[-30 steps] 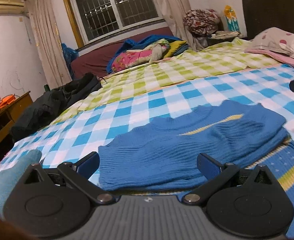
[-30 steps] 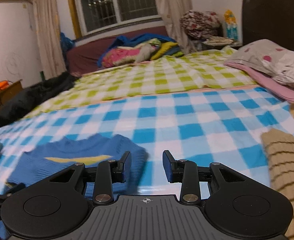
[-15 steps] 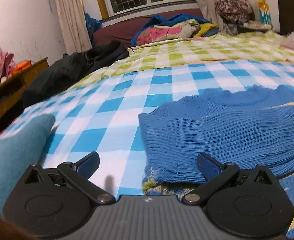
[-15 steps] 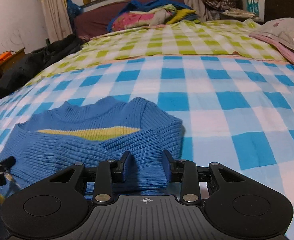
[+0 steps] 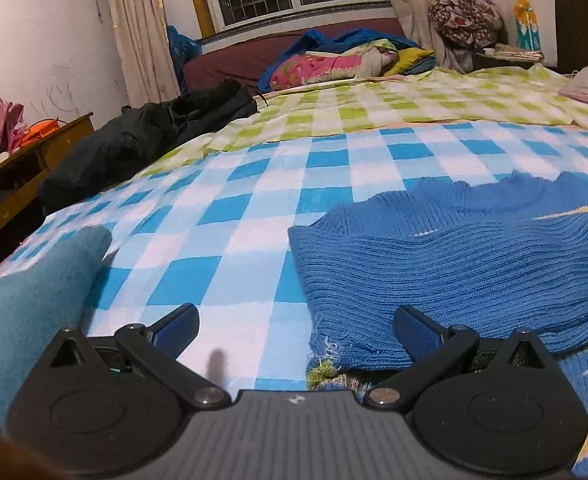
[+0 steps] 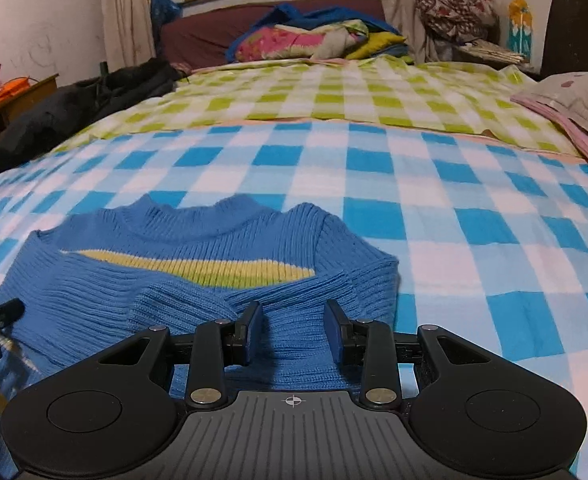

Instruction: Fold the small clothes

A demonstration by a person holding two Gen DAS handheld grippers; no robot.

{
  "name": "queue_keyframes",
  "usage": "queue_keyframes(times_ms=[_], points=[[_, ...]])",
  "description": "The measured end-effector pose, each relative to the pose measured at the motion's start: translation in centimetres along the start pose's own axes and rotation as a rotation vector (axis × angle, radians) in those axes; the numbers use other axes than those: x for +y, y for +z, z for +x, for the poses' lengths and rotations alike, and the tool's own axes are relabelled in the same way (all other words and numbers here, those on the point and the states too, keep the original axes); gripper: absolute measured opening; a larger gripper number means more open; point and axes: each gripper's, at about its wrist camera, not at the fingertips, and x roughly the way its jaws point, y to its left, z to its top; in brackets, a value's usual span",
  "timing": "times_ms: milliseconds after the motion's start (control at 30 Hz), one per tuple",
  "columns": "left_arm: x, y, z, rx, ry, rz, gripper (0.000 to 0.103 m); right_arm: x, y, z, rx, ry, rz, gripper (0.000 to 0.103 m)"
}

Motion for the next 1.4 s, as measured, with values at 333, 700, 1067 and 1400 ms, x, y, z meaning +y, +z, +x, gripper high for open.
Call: queue_keyframes(times_ms=[333,700,1067,1400], points=[[0.0,-0.3,-1.9,-0.005,-0.020,0.014,0.103,0.9,-0.8,-2.5,0.002,-0.007,-0.045,0.033],[-0.3,-1.1,-4.5,0.023,-0.071,0.040,0.103,1.9,-1.7,-6.0,0.010,0.000,-0.060,0.034],[-0.3,-3.2,-7.5,0.050,-0.114,0.060,0.103,2.0,-5.0,-9.6,0.051,0.013,-0.058,0.034],[-0.1,-5.4,-10.1,0.079,-0.136,0.075,0.103,2.2,-7.8,-12.3,0.075,0.030,-0.041,0.036]])
